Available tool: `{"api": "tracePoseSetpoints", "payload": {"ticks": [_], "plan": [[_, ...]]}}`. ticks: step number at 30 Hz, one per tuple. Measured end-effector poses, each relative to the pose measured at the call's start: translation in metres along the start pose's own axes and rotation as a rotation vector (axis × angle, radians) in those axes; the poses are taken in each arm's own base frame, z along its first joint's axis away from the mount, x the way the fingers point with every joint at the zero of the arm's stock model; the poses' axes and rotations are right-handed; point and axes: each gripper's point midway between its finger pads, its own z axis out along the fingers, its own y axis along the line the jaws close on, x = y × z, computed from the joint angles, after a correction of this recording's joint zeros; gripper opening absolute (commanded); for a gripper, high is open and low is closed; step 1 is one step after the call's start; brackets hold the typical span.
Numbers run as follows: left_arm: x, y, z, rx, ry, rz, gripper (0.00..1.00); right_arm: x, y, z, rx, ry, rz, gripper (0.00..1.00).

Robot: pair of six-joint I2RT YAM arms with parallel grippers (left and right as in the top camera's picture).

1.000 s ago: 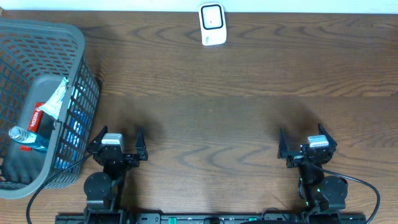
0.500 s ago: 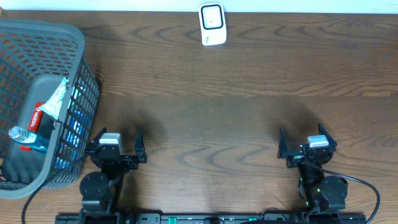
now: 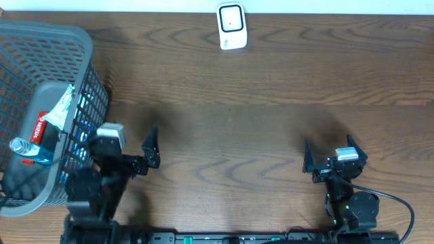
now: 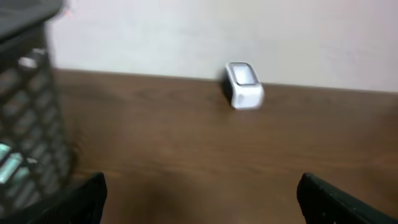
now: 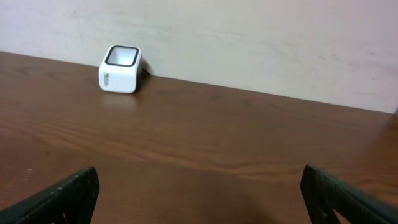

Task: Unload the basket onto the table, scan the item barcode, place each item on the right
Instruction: 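Move the left gripper over the basket and reach down to the teal spray bottle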

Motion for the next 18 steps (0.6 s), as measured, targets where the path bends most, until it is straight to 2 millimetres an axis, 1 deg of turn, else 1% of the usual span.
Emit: {"api": "tracePoseSetpoints", "payload": {"ticks": [3,7,11,13,14,16,18], "plan": [[-0.002,-0.012,0.003,0.064,0.059,-0.020,0.98,0.000,0.000,0.000,0.000,0.000,0.000,0.99],[0.010,-0.021,0.009,0.124,0.128,-0.045,0.98,0.000,0.000,0.000,0.000,0.000,0.000,0.99],[0.011,-0.030,0.011,0.180,0.145,-0.061,0.98,0.000,0.000,0.000,0.000,0.000,0.000,0.99],[0.005,-0.034,0.009,0.199,0.137,-0.059,0.98,0.000,0.000,0.000,0.000,0.000,0.000,0.99],[-0.002,-0.035,0.008,0.202,0.130,-0.060,0.98,0.000,0.000,0.000,0.000,0.000,0.000,0.99],[-0.017,-0.036,0.005,0.191,0.121,-0.066,0.98,0.000,0.000,0.000,0.000,0.000,0.000,0.99],[-0.038,-0.032,0.003,0.147,0.116,-0.084,0.98,0.000,0.000,0.000,0.000,0.000,0.000,0.99]]}}
